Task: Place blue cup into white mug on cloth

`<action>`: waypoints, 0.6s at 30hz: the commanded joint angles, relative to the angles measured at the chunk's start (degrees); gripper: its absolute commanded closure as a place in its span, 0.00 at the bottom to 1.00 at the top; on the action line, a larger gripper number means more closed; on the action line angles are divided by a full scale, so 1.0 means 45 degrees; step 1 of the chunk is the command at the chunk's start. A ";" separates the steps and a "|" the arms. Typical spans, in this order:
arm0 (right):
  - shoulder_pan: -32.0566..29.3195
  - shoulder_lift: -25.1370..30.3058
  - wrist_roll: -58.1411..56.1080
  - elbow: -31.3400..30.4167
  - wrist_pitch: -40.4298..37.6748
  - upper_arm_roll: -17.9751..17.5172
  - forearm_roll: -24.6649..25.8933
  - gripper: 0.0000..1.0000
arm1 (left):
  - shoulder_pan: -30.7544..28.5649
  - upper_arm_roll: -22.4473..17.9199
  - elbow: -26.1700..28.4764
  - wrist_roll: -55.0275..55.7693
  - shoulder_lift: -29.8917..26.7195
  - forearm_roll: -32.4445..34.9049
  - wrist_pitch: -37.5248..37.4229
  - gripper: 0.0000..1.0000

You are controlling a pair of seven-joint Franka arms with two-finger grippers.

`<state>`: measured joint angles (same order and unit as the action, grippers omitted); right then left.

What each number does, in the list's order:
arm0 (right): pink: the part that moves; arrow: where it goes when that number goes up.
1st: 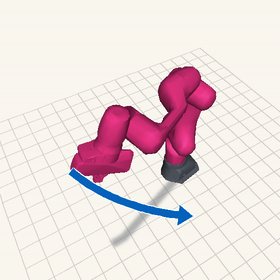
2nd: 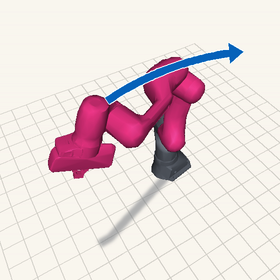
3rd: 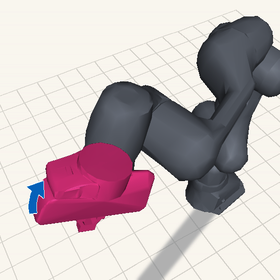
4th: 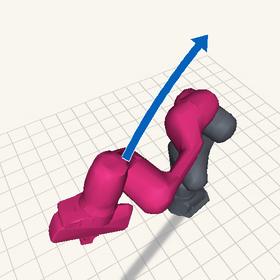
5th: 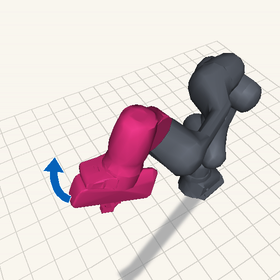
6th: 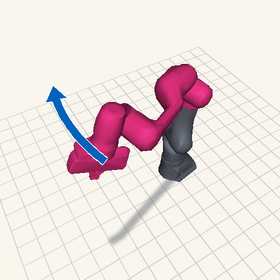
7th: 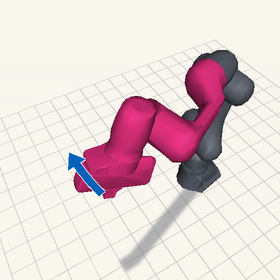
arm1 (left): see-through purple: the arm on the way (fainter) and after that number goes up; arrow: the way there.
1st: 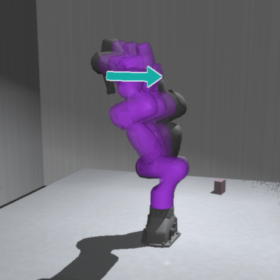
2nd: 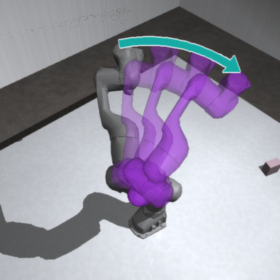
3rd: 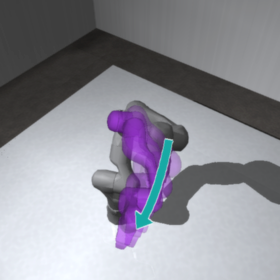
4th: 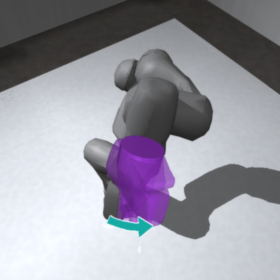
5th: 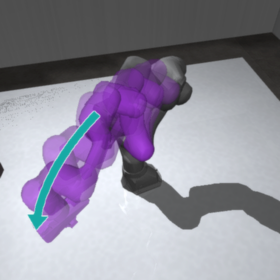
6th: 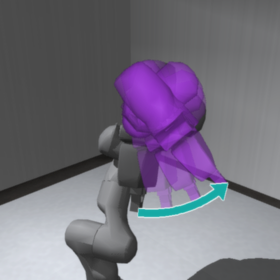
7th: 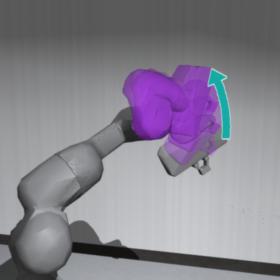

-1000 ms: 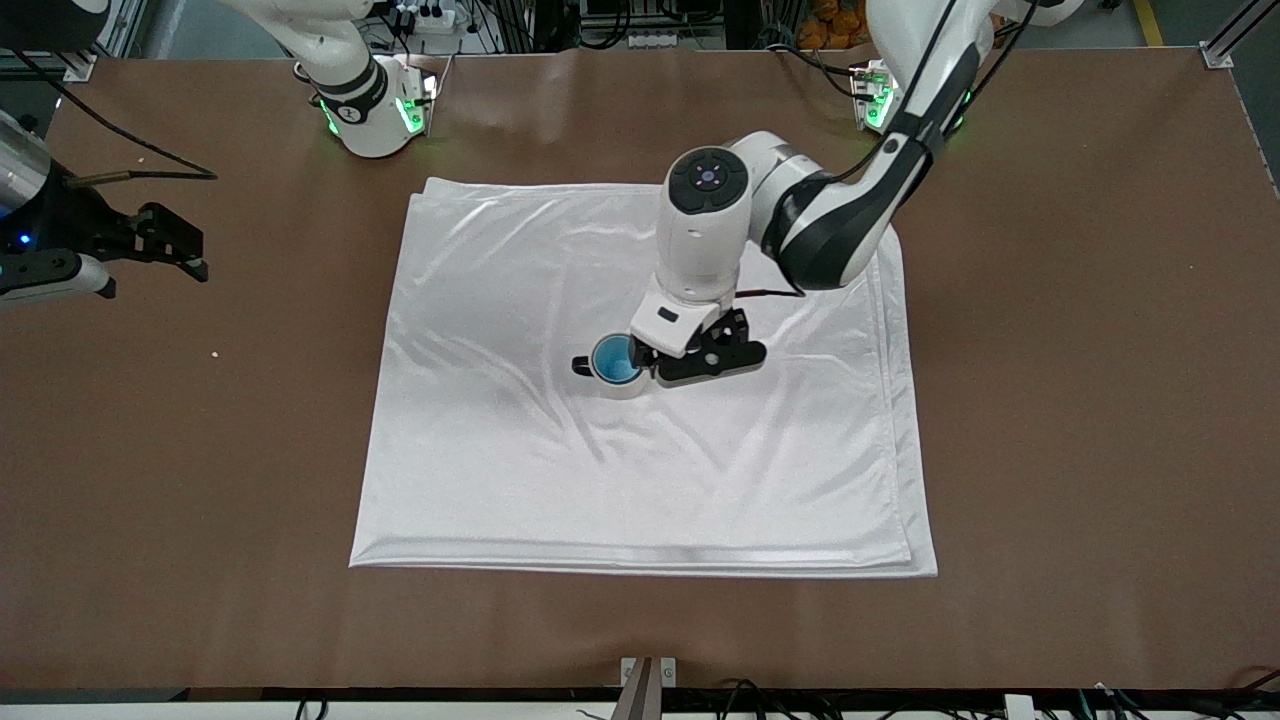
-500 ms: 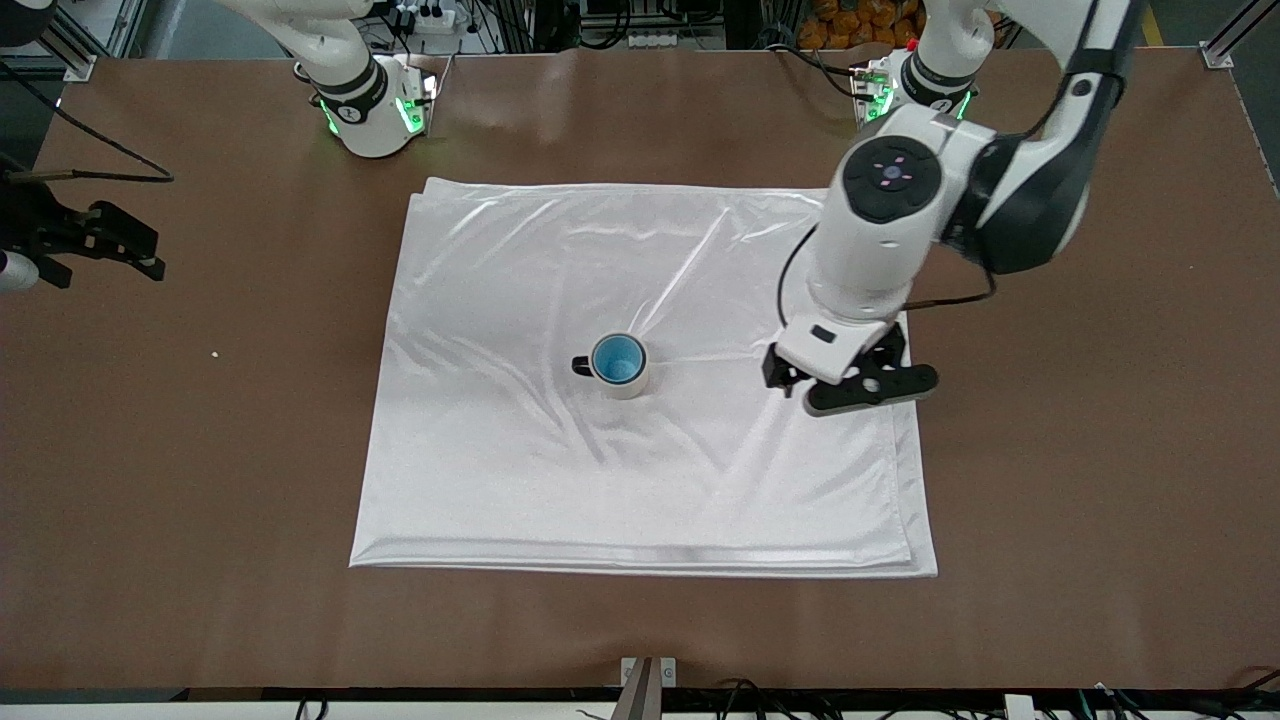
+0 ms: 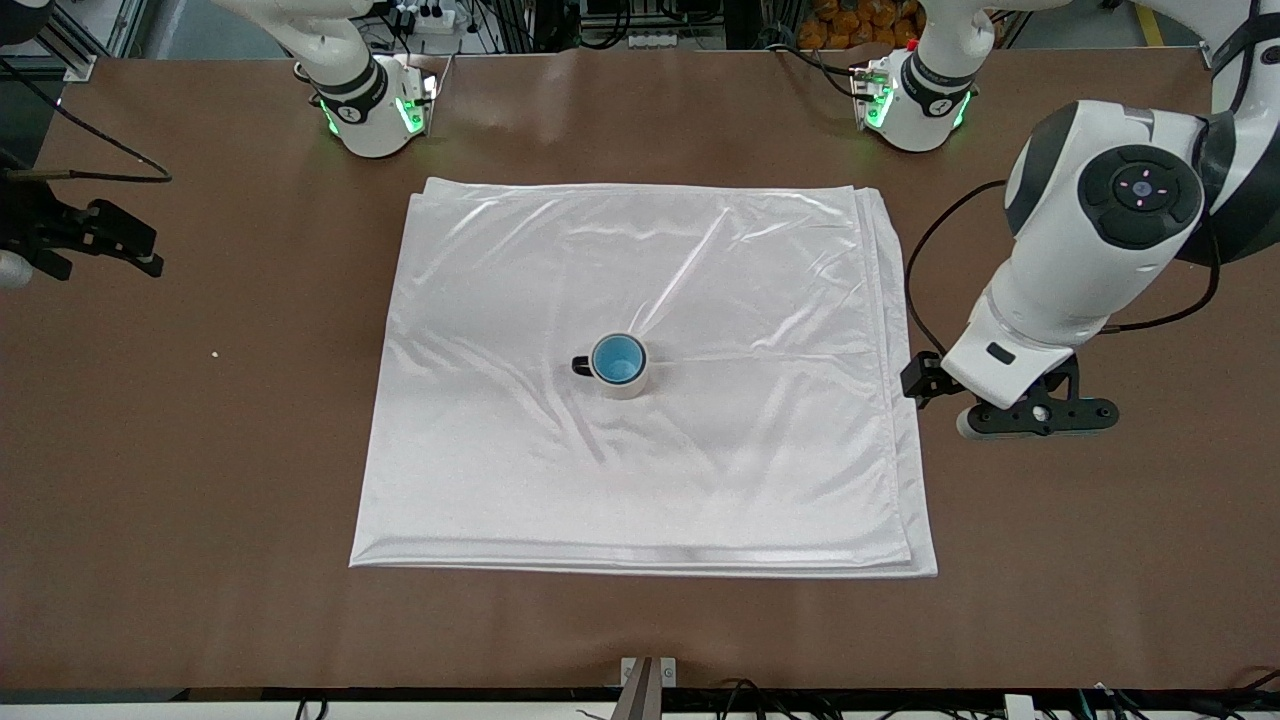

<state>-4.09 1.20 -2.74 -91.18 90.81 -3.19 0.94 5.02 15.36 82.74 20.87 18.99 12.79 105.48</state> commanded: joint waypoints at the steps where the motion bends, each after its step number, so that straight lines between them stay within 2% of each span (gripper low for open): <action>1: 0.0166 0.0299 0.0393 -0.0284 0.0015 0.0085 -0.0091 0.00 | -0.0530 0.0162 0.0324 -0.1276 -0.0567 -0.0302 -0.0295 0.00; 5: 0.0186 0.0299 0.0706 -0.0284 -0.0005 0.0045 -0.0110 0.00 | -0.0725 0.0162 0.0324 -0.1336 -0.0703 -0.0438 -0.0529 0.00; 13: 0.0381 0.0260 0.1194 -0.0264 0.0054 0.0006 -0.0091 0.00 | -0.1370 0.0162 0.0324 -0.1375 -0.0938 -0.1785 -0.0763 0.00; 18: 0.0381 0.0279 0.1234 -0.0264 0.0035 -0.0032 -0.0091 0.00 | -0.1390 0.0064 0.0324 -0.1375 -0.1134 -0.1924 -0.0979 0.00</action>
<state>-2.61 1.20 1.34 -91.26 90.84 -3.29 0.94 -0.43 15.43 82.75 15.71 16.19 6.04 102.06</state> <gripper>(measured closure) 0.000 0.000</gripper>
